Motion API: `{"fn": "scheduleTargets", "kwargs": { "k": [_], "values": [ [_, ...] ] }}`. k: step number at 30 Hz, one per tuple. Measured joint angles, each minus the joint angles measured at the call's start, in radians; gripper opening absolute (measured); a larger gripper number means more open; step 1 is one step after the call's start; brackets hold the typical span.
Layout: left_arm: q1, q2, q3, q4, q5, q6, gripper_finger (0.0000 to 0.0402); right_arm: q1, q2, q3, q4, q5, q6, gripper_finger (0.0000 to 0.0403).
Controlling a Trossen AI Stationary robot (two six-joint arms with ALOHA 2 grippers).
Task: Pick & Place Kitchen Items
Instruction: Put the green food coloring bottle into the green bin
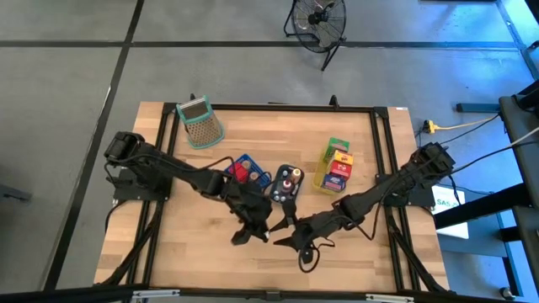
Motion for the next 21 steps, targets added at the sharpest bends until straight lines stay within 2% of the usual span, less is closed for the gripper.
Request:
{"fn": "scheduleTargets", "kwargs": {
  "k": [5, 12, 21],
  "values": [
    [0.003, 0.000, 0.000, -0.004, 0.004, 0.000, 0.0072, -0.027, 0.000, 0.000, -0.001, 0.001, 0.000, 0.0188],
    [0.028, 0.008, 0.000, -0.007, 0.003, -0.007, 0.0072, -0.059, 0.004, 0.000, -0.007, -0.113, 0.000, 0.0188],
    [0.047, 0.018, 0.000, -0.007, 0.013, -0.016, 0.0072, -0.068, 0.026, 0.001, -0.031, -0.152, 0.031, 0.0188]
  ]
}}
